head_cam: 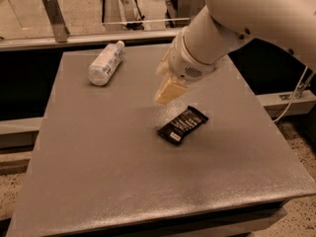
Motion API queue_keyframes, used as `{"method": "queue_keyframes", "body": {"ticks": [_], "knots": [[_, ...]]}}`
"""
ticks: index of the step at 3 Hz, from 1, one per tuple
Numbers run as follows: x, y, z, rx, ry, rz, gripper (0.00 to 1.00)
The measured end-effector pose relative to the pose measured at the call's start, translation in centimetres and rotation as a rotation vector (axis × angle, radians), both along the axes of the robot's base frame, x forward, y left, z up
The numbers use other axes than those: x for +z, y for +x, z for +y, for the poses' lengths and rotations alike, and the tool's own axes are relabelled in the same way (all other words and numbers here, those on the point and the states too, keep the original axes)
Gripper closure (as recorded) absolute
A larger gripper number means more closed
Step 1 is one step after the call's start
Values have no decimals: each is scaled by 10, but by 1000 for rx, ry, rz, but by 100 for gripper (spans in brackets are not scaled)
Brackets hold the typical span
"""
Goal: Move rxbar chocolate near blue plastic bottle
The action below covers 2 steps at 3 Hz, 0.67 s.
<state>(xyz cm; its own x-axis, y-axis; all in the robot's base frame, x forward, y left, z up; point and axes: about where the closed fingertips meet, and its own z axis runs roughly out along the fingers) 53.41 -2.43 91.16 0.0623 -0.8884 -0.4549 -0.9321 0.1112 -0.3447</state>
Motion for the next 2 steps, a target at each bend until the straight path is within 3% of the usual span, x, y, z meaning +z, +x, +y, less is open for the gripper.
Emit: {"method": "queue_keyframes", "body": {"ticks": [1,2], "knots": [[-20,-15,-7,31,-13,55,0],[-39,-21,-18,65,-47,111,0]]}}
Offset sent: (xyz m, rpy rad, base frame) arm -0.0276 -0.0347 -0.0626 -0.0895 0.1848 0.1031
